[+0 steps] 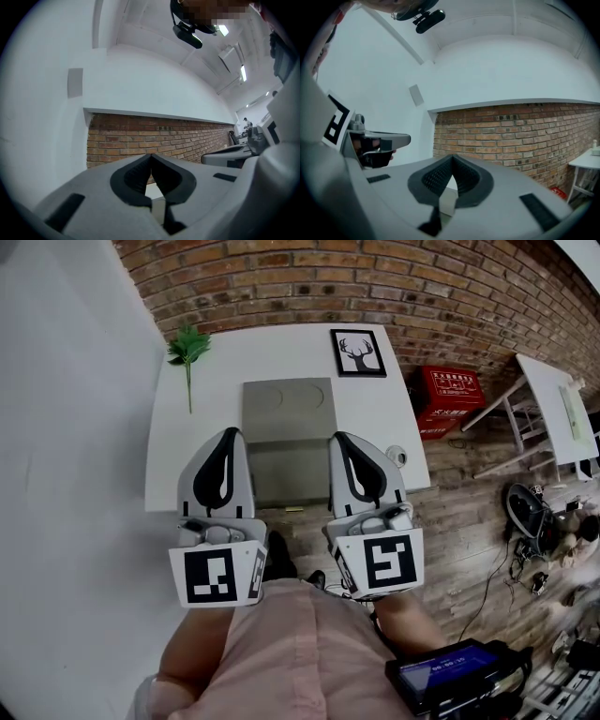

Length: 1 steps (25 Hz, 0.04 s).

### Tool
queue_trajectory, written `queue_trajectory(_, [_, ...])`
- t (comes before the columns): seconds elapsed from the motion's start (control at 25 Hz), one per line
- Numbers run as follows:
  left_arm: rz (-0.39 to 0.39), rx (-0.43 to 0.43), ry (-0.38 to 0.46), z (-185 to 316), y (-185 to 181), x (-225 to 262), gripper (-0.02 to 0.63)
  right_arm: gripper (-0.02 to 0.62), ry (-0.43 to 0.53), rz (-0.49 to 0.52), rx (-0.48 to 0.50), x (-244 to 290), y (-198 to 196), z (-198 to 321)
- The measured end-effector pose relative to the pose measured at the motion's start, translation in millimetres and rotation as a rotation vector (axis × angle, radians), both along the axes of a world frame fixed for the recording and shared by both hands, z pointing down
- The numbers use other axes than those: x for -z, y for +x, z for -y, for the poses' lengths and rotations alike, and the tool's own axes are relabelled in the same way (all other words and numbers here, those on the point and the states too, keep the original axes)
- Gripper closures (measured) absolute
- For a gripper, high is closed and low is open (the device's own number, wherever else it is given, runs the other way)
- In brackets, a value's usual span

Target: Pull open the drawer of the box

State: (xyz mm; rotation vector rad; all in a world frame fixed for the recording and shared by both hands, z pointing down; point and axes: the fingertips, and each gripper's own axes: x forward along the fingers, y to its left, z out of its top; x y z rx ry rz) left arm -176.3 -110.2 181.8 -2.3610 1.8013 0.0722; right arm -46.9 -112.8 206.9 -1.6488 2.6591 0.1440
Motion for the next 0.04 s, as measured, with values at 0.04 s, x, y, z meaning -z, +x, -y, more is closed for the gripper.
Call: queue_trajectory(0.04, [0.001,0.001,-0.002,1.3,-0.4,-1.0,0.598,0.592,0.001,-0.001,0.000,-0.3,-0.4,0.9])
